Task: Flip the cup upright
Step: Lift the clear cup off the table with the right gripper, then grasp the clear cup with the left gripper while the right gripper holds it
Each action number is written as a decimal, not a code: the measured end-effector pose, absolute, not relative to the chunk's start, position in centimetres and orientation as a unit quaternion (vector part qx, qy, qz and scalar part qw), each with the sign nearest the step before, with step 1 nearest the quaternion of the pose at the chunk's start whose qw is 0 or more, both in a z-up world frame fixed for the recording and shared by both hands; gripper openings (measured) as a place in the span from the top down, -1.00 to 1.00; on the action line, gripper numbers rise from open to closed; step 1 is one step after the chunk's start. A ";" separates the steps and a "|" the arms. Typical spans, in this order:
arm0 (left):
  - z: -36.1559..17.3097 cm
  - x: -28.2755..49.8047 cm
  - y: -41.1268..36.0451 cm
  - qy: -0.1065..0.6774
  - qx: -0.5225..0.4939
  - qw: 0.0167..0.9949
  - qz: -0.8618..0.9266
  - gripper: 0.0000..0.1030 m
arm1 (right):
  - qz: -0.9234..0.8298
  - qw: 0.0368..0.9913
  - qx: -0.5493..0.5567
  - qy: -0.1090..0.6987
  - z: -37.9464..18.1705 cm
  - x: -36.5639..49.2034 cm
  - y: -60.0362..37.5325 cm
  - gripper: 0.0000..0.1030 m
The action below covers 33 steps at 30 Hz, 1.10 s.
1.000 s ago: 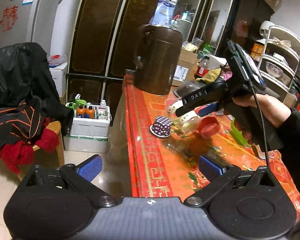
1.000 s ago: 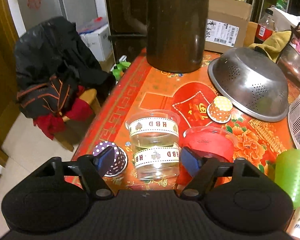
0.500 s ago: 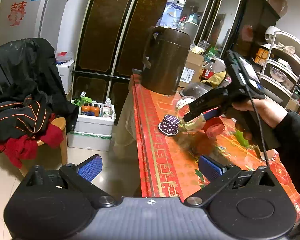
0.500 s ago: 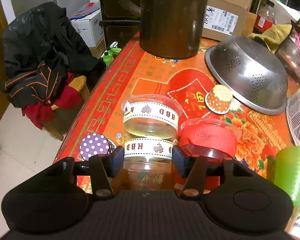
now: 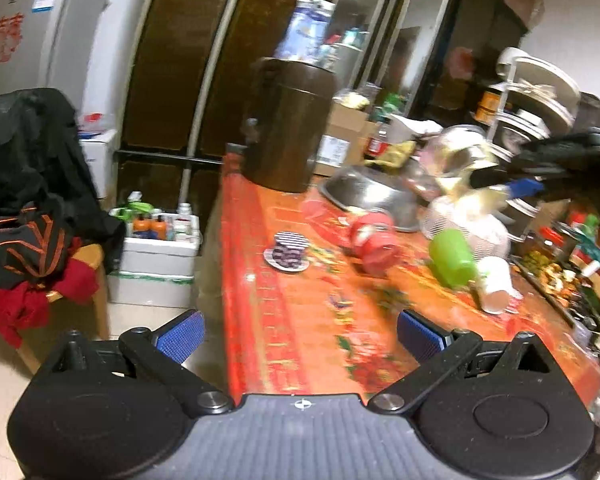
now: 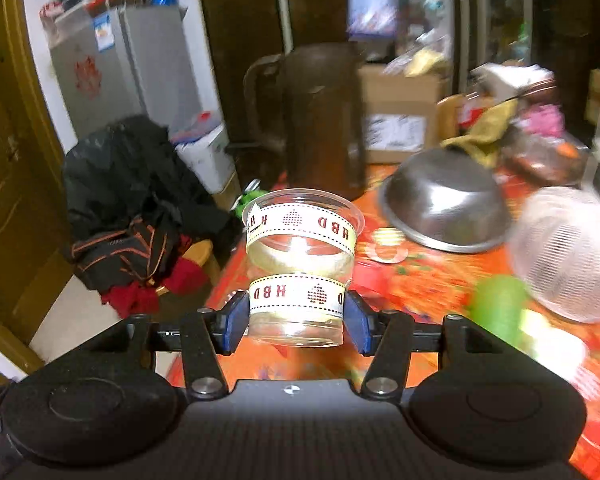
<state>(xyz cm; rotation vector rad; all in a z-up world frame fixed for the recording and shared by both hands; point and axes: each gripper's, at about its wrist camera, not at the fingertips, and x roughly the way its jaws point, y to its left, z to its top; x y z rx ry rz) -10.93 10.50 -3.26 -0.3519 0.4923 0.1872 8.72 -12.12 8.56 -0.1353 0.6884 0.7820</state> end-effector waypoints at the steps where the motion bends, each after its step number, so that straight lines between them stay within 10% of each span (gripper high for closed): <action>1: -3.1 -10.7 10.1 0.243 -0.176 0.950 0.080 -1.00 | 0.366 0.869 -0.060 0.327 9.0 8.0 -13.6 -0.04; 33: -7.1 1.7 -2.4 0.437 -0.279 0.846 -0.121 -0.99 | 0.322 0.824 0.028 0.466 -5.3 4.1 -22.4 -0.18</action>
